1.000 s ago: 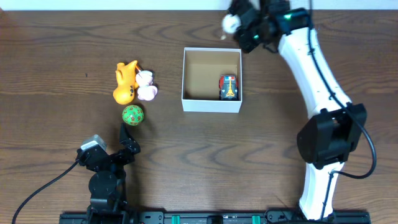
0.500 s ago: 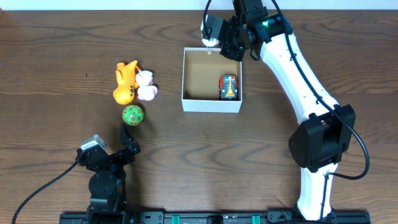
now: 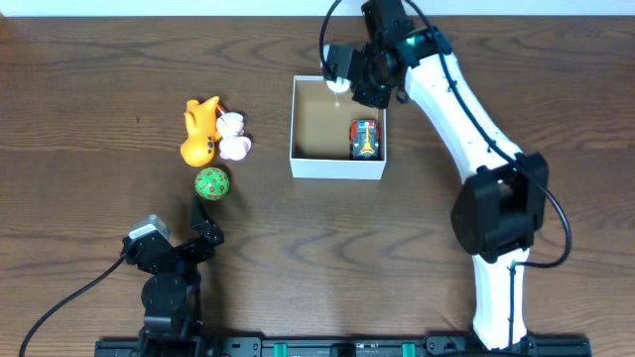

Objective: Pack container
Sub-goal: 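Carry the rattle drum into the box beside the truck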

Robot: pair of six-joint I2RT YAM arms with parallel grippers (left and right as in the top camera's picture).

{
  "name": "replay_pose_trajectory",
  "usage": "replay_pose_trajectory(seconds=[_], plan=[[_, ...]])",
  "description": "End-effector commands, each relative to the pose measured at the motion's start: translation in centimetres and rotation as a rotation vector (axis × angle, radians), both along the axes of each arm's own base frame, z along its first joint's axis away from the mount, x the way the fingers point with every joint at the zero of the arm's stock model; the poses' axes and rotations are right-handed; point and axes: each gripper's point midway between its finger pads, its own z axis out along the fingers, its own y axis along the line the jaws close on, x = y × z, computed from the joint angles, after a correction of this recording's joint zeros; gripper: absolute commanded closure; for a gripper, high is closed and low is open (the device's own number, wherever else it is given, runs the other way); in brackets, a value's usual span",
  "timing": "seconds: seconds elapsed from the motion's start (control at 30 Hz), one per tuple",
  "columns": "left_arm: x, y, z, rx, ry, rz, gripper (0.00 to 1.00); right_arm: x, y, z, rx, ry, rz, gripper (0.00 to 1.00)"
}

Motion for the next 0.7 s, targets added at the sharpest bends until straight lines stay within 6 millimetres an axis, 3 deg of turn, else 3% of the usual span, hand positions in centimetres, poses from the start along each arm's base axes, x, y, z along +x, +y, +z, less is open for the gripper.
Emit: replay_pose_trajectory(seconds=[0.0, 0.27, 0.47, 0.67], plan=[[0.0, 0.2, -1.5, 0.022, 0.042, 0.003, 0.02, 0.2, -0.9, -1.3, -0.034, 0.013, -0.002, 0.99], [0.0, 0.2, -1.5, 0.022, 0.042, 0.003, 0.02, -0.3, -1.2, -2.8, -0.052, 0.059, -0.004, 0.98], [0.0, 0.1, -1.5, 0.022, 0.042, 0.003, 0.02, -0.2, -1.2, -2.8, -0.050, 0.056, -0.004, 0.66], [0.0, 0.1, -1.5, 0.022, 0.042, 0.003, 0.02, -0.1, -1.2, -2.7, -0.049, 0.053, -0.005, 0.53]])
